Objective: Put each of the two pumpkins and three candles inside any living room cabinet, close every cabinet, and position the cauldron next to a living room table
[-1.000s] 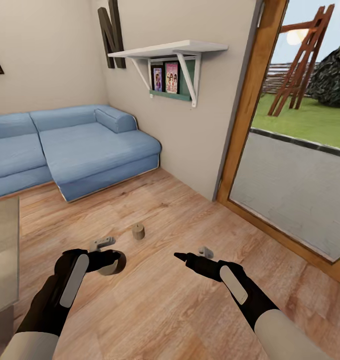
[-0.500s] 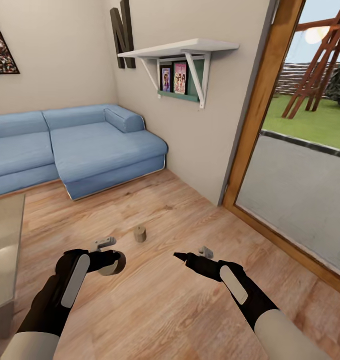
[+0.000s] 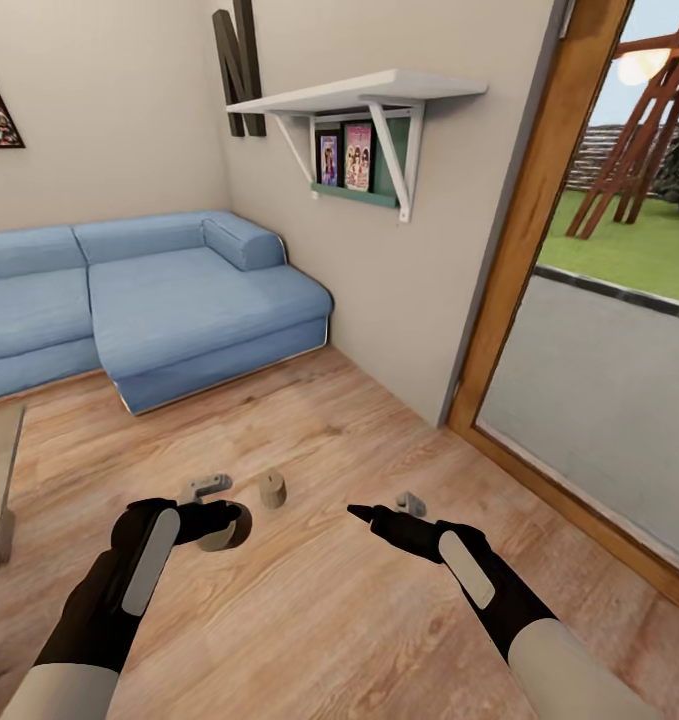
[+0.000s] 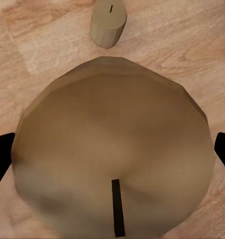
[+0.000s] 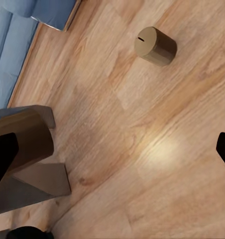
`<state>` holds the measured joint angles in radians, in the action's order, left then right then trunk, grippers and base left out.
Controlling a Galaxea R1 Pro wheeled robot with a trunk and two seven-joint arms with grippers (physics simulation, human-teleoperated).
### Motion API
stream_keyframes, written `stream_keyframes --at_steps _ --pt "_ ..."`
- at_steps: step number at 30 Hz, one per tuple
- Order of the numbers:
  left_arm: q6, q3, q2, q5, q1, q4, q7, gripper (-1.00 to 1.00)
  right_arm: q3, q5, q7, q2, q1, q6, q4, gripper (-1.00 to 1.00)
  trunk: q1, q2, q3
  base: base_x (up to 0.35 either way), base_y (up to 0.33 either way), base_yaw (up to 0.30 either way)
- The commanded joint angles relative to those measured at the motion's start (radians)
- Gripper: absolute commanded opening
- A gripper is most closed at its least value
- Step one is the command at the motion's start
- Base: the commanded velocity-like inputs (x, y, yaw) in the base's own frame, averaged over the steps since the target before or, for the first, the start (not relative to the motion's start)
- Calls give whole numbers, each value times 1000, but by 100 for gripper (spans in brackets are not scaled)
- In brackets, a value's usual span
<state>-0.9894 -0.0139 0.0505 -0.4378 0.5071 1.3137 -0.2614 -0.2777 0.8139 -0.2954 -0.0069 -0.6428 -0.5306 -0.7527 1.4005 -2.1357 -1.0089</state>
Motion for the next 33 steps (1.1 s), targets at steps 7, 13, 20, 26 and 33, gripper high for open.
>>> stream_keyframes --at_steps 7,13,20,26,33 --pt "-3 0 0 -13 1 1 -9 -100 -1 2 -1 -1 -1 -3 0 100 0 0 -1 111 -42 0" --pt "-3 -1 0 -15 1 1 -9 -100 -2 2 -1 -1 -1 -5 0 100 0 0 -1 12 -7 122" --pt "-3 -1 0 -16 1 1 -9 -100 -4 2 -1 -1 0 -5 0 100 0 0 -1 1 0 278" --pt "-3 -1 0 -16 1 1 -9 -100 -4 2 -1 -1 -1 -5 0 100 0 0 -1 0 0 287" --pt "-3 -1 1 -11 1 1 -9 -100 -4 2 -1 -1 -1 -5 0 100 0 0 -1 63 -83 287"
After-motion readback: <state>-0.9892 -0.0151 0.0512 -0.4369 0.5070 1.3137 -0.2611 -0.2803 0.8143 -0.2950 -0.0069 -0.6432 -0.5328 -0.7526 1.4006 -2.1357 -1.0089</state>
